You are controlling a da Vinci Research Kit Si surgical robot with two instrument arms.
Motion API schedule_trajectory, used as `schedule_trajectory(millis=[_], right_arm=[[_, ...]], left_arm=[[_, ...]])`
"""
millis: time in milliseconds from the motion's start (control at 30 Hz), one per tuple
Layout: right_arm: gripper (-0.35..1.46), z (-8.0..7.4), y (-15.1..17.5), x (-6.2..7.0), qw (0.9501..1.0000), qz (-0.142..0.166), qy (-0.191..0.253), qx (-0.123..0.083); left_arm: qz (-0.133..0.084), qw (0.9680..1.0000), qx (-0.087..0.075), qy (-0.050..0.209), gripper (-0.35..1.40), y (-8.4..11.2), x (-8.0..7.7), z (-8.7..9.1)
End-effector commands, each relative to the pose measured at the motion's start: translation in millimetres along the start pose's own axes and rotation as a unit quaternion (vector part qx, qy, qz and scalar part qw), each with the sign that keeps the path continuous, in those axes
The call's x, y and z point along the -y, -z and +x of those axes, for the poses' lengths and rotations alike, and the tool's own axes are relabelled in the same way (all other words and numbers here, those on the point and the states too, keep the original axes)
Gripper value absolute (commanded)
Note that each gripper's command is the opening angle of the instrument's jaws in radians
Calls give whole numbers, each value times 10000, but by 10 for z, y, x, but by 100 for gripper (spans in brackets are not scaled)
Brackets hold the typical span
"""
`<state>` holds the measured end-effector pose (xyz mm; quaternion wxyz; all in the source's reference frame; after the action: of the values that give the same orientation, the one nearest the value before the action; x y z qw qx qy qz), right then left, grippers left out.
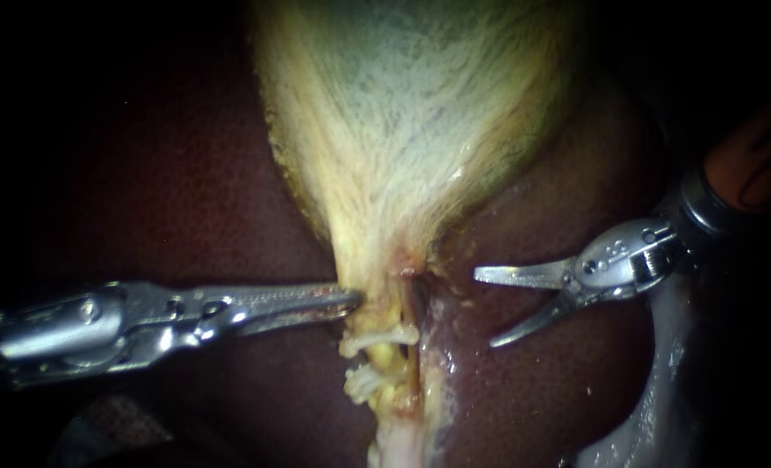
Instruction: Go to the cutting position left tube
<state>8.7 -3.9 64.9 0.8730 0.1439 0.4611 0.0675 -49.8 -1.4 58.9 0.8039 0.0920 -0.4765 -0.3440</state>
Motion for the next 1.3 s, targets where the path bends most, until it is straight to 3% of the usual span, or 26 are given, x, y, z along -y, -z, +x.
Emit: schedule_trajectory(millis=[33,167,433,567,733,1067,1300], right_arm=[[143,-1,-2,2,10000,40,3,-33],[143,-2,-23,16,9995,281,47,-135],[143,-7,-98,53,9966,734,-256,-267],[143,-11,-128,64,9952,860,-372,-281],[143,-18,-144,65,9939,968,-428,-303],[141,-33,-140,51,9954,866,-403,-108],[141,-30,-147,47,9956,832,-418,-103]], left_arm=[[9,10000,4,-1,-35,3,0,-1],[58,10000,-1,4,-35,16,-5,-3],[-45,10000,-13,37,-35,44,-19,-11],[-58,10000,-15,41,-35,51,-22,-11],[-53,10000,-15,42,-35,53,-23,-11],[-61,10000,-31,47,-35,55,-19,-14],[-70,10000,-31,51,-35,59,-13,-18]])
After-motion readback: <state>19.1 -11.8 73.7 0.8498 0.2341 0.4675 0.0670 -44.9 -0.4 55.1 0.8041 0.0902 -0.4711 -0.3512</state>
